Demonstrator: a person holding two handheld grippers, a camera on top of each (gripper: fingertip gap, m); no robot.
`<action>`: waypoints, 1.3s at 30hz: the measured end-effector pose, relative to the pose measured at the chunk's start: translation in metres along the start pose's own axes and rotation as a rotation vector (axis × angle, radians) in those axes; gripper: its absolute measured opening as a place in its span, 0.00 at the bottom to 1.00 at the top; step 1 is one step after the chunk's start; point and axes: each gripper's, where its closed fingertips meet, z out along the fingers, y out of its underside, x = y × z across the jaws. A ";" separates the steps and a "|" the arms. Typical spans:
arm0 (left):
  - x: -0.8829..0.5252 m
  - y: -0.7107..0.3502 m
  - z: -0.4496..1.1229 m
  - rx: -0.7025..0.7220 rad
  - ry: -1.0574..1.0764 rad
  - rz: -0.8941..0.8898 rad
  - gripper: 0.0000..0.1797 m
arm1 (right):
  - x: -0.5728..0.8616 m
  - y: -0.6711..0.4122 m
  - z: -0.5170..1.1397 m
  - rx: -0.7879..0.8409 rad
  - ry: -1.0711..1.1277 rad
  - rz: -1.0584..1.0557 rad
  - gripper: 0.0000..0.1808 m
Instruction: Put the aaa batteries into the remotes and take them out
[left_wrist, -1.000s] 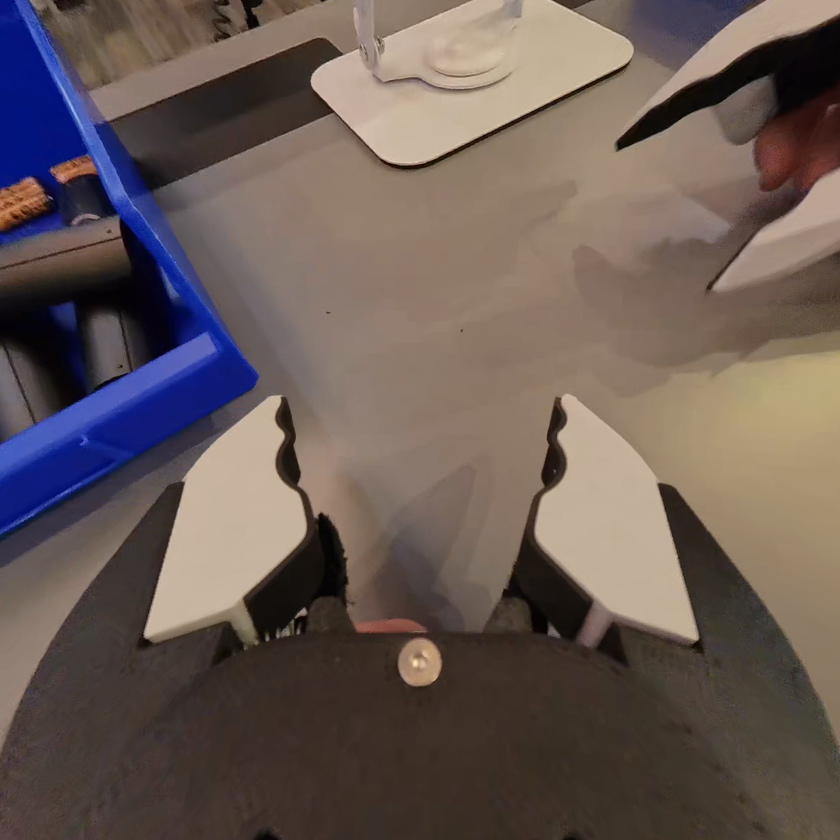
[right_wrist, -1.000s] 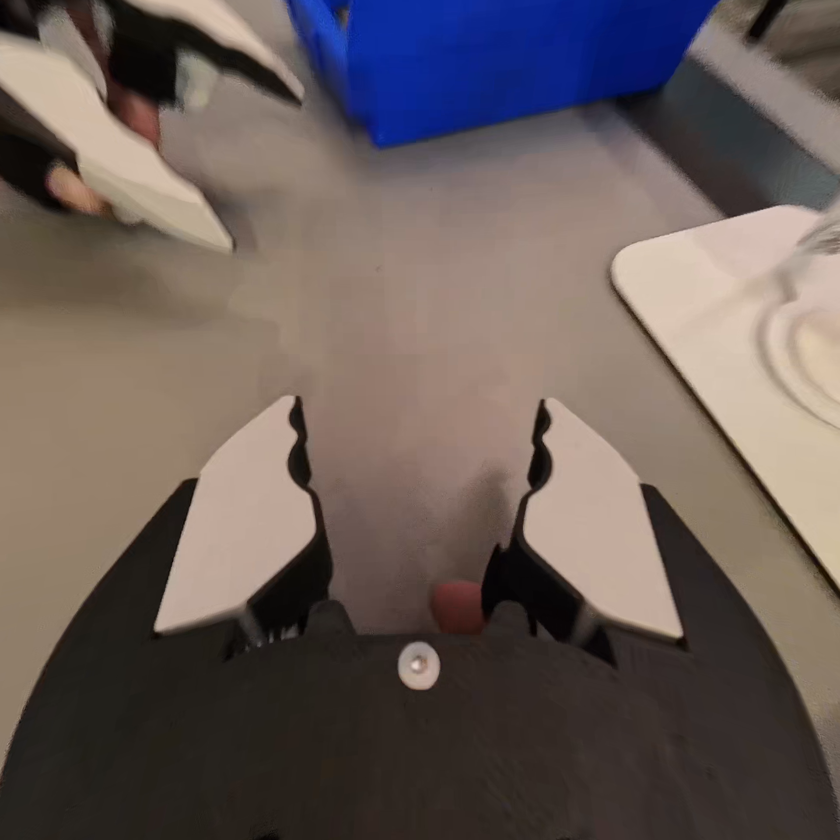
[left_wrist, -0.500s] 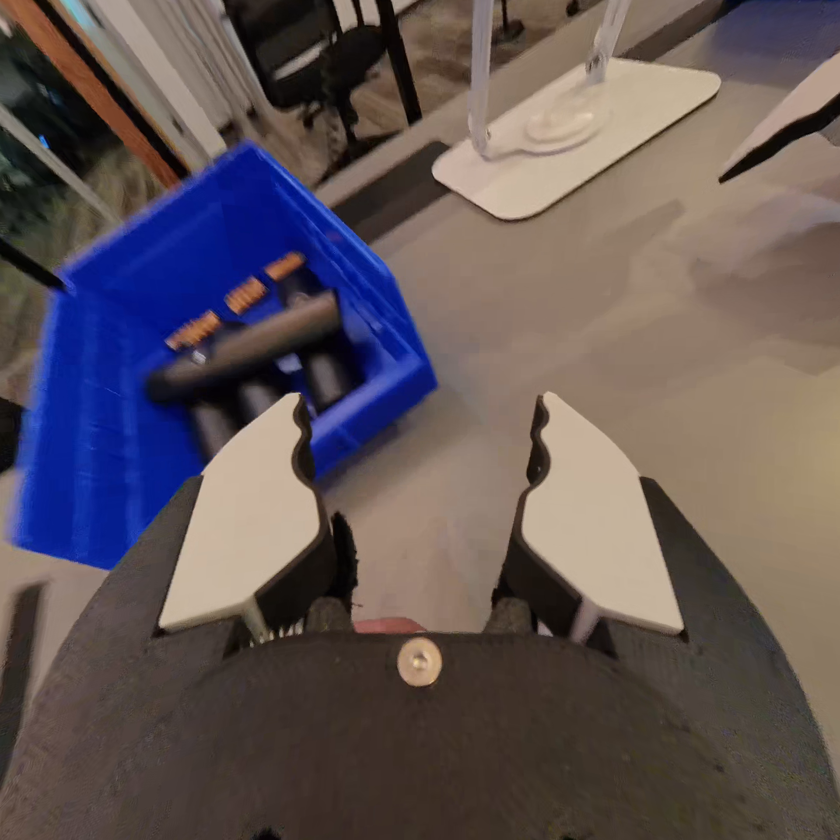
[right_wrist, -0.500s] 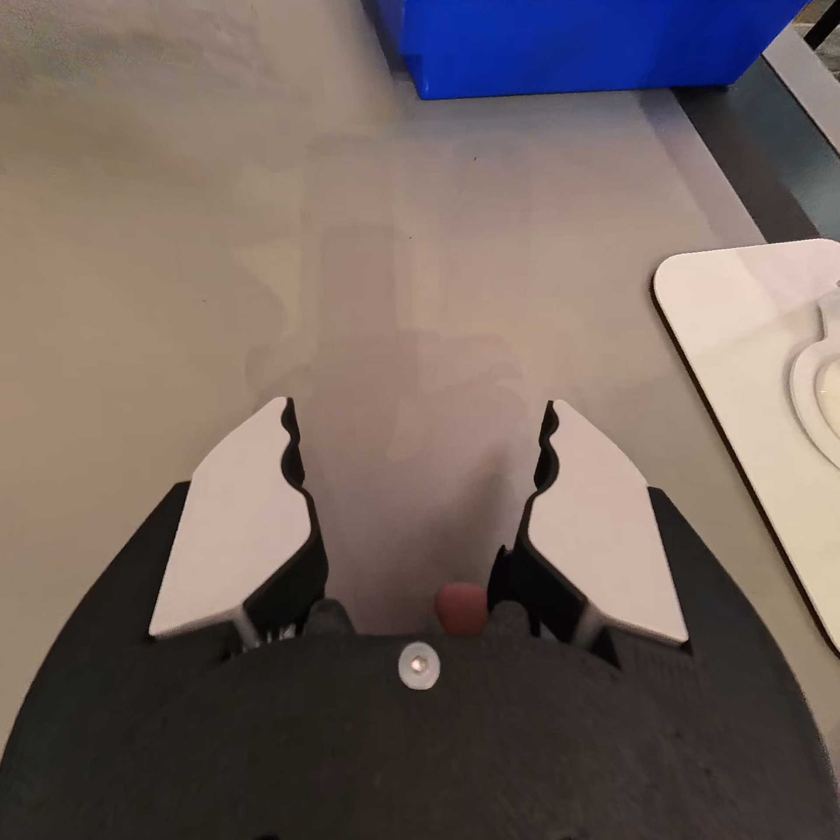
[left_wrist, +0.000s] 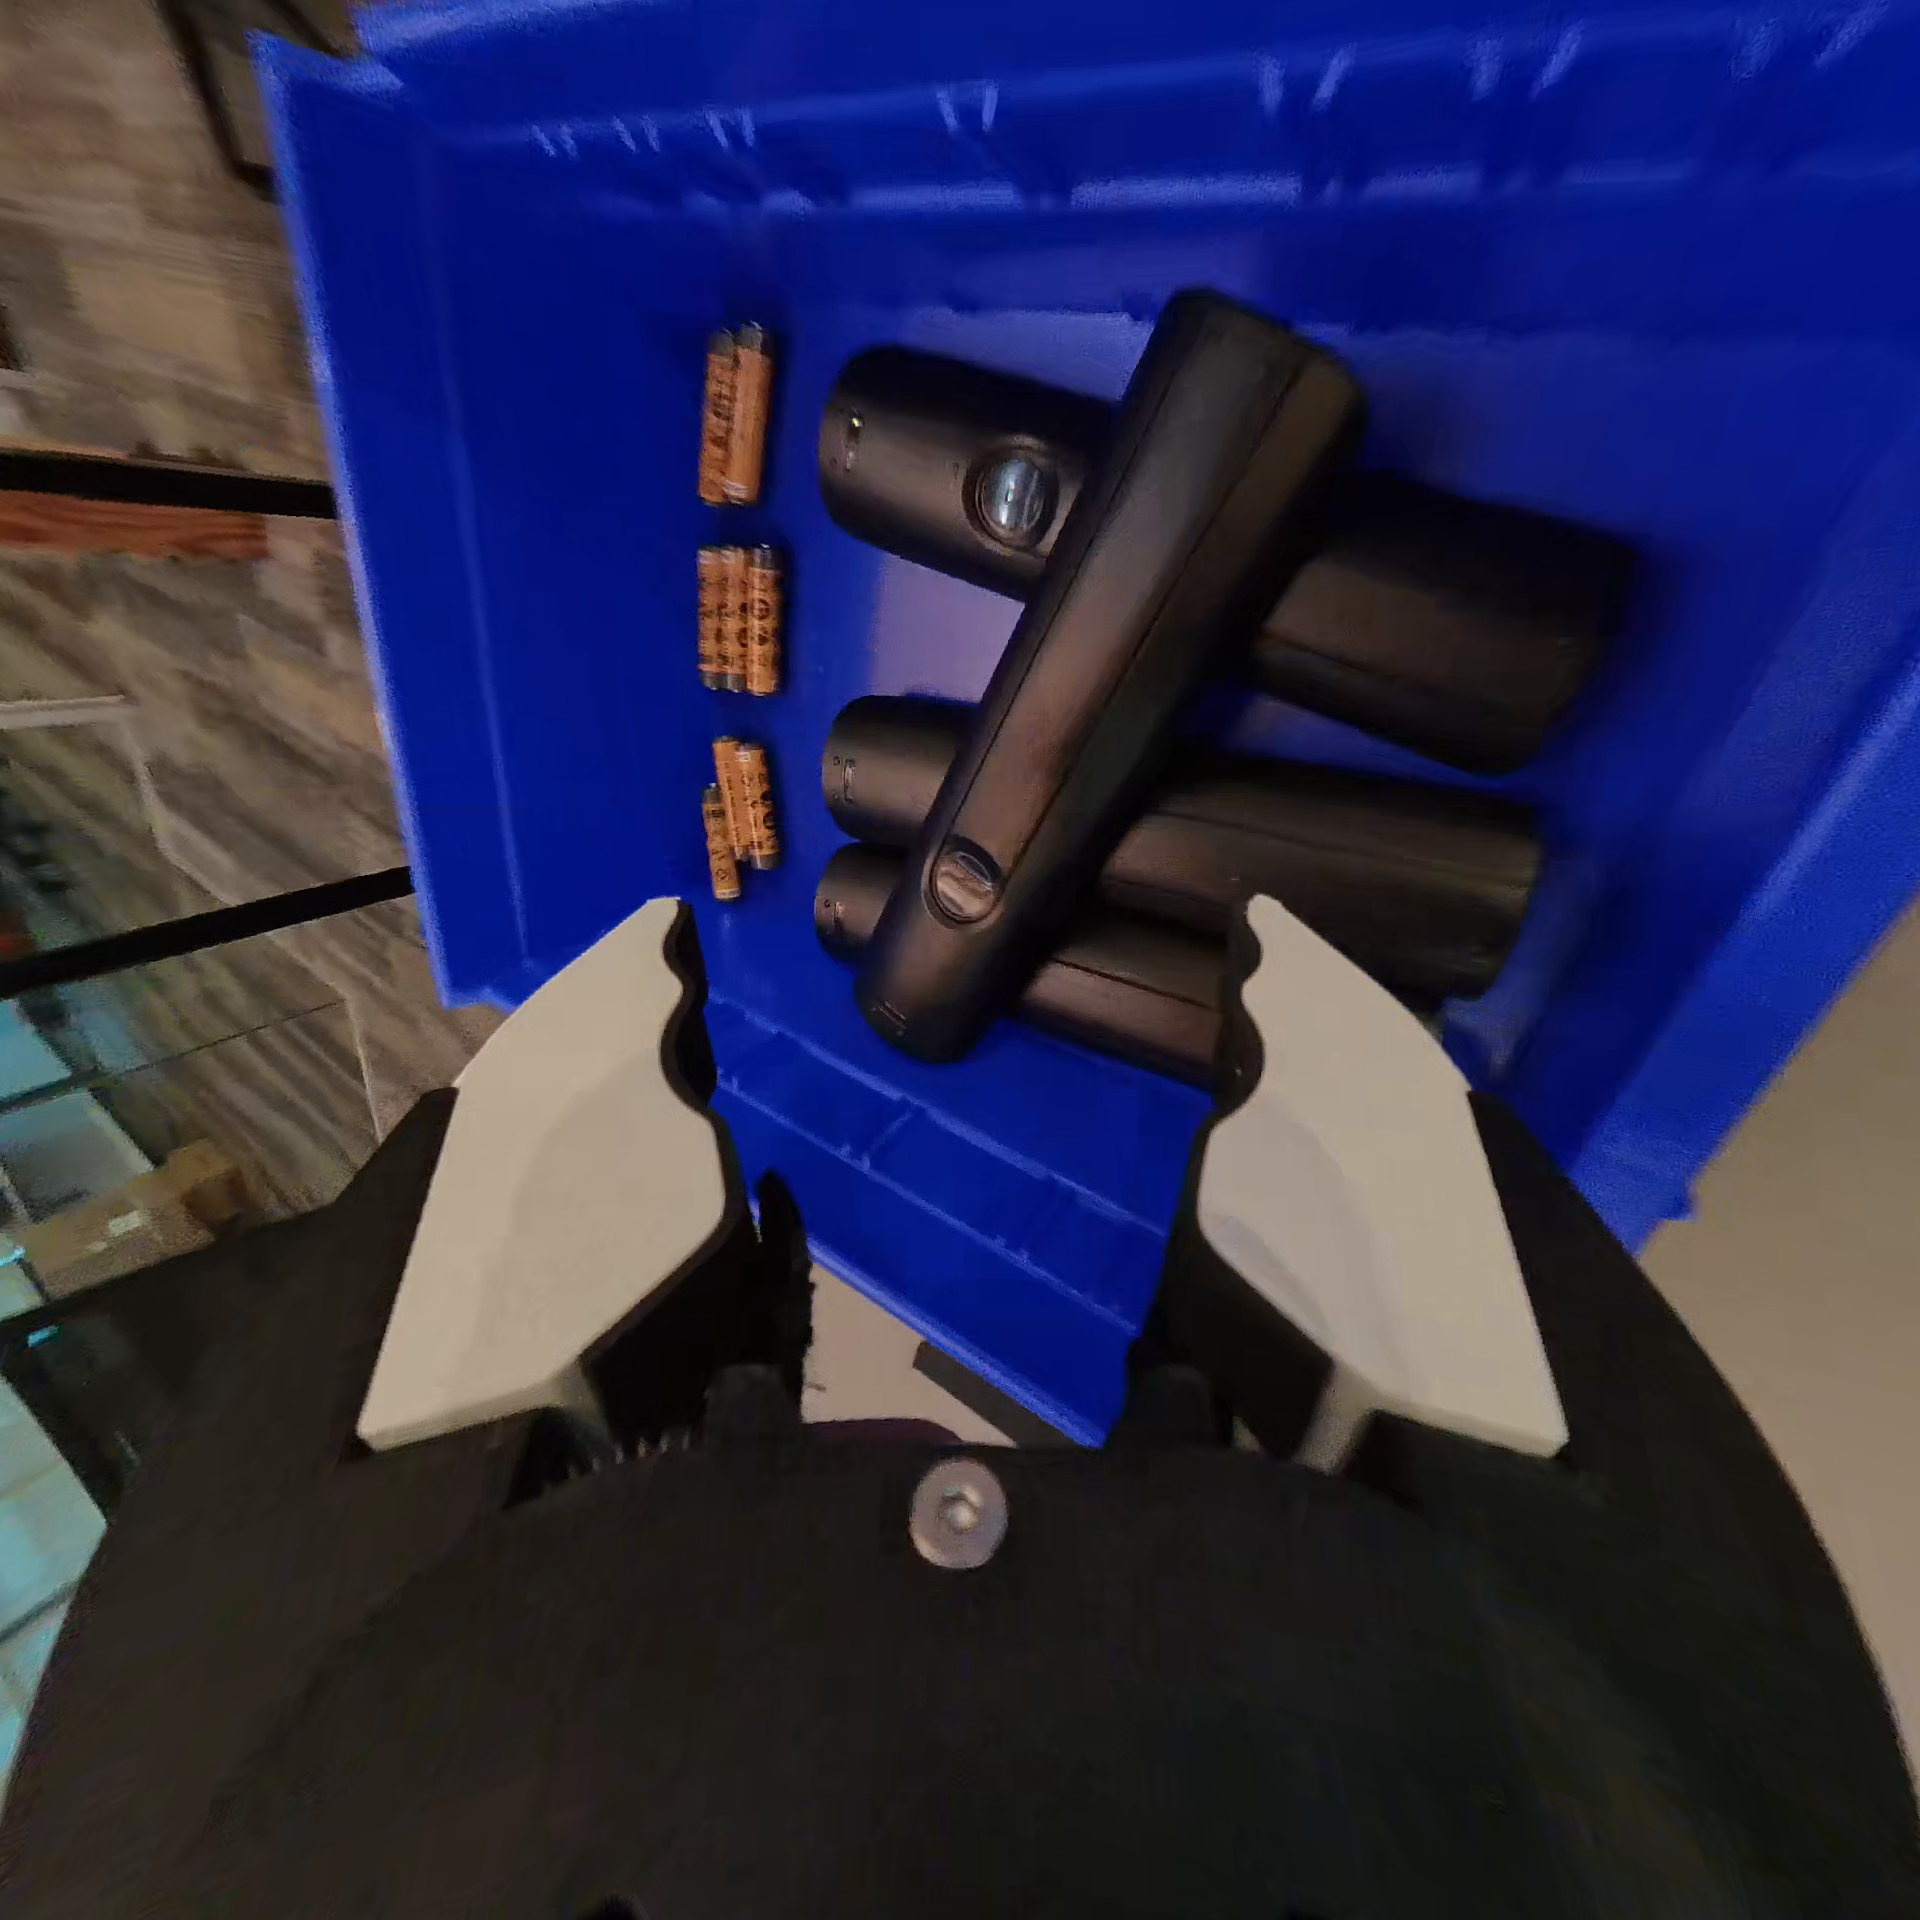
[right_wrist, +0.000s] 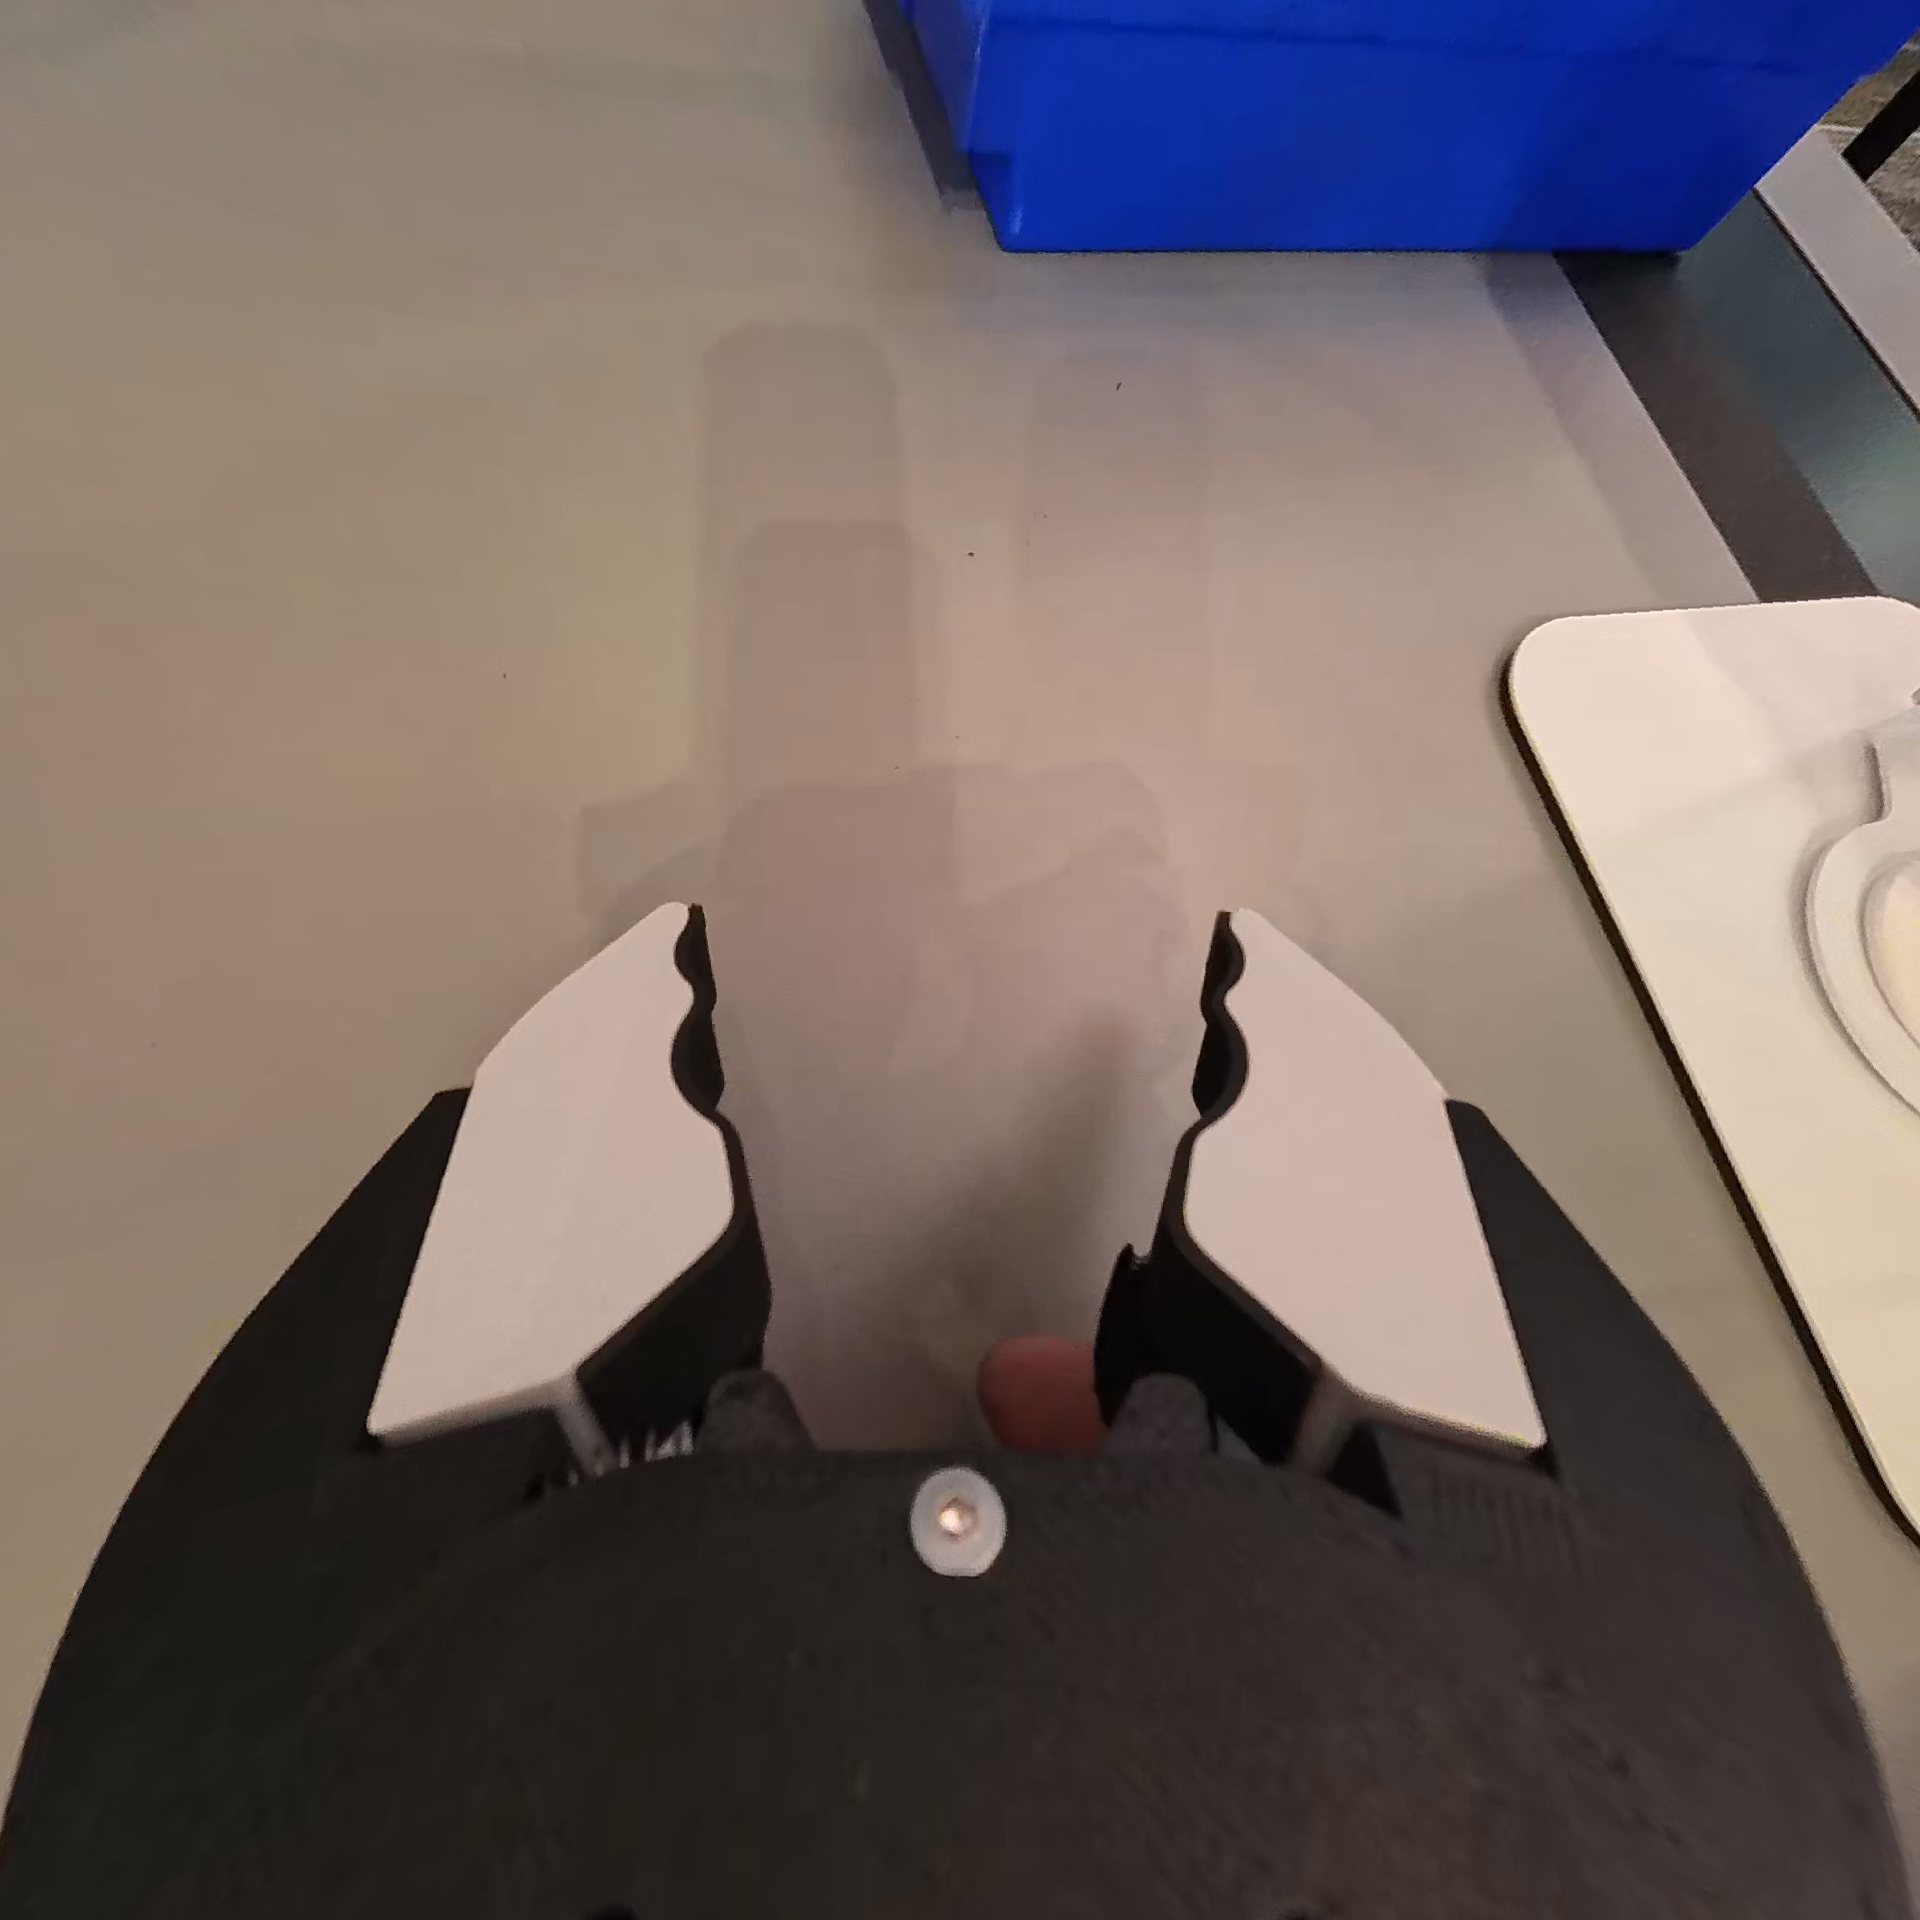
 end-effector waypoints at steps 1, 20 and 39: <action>-0.003 0.003 0.010 -0.022 0.035 0.022 0.52 | -0.001 0.000 0.000 0.001 -0.002 -0.005 0.49; -0.004 0.041 0.071 -0.273 0.277 0.135 0.28 | -0.003 -0.003 -0.003 0.027 -0.020 -0.011 0.47; 0.010 -0.009 -0.060 -0.035 -0.280 0.107 0.11 | 0.010 -0.053 -0.030 0.269 0.015 0.092 0.44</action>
